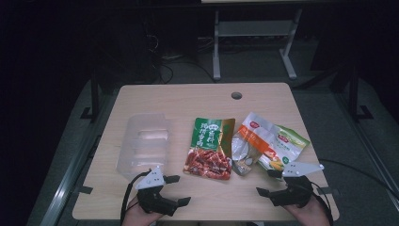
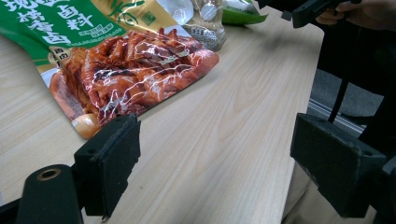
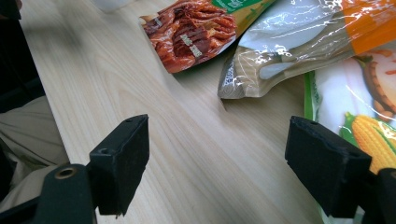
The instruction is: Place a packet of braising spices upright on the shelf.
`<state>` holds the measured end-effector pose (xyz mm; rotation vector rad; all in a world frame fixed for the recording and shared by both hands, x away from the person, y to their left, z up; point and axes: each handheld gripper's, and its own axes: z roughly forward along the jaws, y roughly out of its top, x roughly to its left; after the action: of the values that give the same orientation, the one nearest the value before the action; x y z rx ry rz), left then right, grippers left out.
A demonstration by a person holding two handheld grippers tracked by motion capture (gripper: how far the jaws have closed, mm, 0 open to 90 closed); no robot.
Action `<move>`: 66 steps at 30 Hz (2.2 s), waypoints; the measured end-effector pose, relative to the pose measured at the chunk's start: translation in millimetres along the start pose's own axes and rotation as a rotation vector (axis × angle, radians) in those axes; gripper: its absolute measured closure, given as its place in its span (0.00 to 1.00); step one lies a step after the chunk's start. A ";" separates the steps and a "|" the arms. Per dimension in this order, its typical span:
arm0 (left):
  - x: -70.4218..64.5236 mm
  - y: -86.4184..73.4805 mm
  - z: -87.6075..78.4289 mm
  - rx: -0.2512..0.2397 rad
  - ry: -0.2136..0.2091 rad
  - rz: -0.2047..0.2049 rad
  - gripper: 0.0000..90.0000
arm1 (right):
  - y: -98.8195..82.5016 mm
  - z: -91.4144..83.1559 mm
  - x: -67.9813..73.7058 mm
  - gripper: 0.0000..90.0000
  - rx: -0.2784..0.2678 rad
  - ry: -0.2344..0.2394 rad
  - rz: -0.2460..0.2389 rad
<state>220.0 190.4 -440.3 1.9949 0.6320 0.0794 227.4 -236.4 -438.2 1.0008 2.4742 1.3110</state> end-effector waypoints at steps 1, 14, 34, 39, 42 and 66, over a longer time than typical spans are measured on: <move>-0.4 0.0 -0.3 -0.004 0.000 0.002 0.17 | 0.3 0.4 -0.4 0.23 0.004 0.005 0.003; -6.1 -1.6 1.1 0.012 -0.011 0.023 0.17 | 9.7 4.3 2.2 0.23 -0.001 0.014 0.004; -7.3 1.9 3.6 0.022 -0.016 0.048 0.18 | 98.6 40.5 -30.8 0.23 0.036 0.062 0.051; -6.5 2.0 3.2 0.022 -0.014 0.034 0.18 | 119.1 53.3 -41.2 0.24 0.083 0.064 0.067; -6.0 2.3 2.7 0.021 -0.016 0.032 0.18 | 137.7 68.1 -54.1 0.24 0.116 0.067 0.082; -8.0 4.1 5.0 0.032 -0.023 0.056 0.18 | 168.8 137.2 -114.0 0.32 0.279 -0.004 0.250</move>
<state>216.4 181.2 -437.7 2.0414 0.5654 0.0805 455.1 -150.3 -405.8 1.4138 2.6478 1.0372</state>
